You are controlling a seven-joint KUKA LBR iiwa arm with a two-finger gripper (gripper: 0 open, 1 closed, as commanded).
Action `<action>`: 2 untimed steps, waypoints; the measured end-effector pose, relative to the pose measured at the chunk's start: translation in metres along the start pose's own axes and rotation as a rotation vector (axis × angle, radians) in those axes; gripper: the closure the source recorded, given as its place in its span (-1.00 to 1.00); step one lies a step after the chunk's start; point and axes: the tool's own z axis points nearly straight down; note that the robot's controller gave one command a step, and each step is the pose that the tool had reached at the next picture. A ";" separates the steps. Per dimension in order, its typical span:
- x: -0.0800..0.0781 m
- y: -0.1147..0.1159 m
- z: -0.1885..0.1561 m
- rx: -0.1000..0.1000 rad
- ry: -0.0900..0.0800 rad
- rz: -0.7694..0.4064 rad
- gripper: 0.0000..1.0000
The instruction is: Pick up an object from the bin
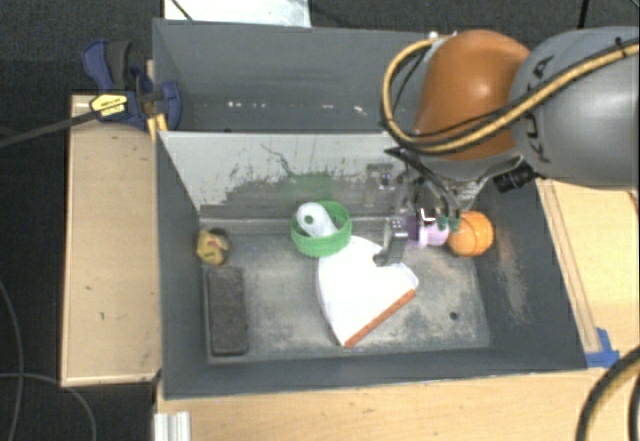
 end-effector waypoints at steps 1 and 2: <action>-0.002 0.000 -0.005 0.000 -0.008 0.001 -1.00; 0.018 -0.063 0.034 0.000 -0.009 0.046 -1.00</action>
Offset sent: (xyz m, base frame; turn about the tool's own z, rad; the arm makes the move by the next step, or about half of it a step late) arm -0.0365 -0.1252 -0.0705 0.0848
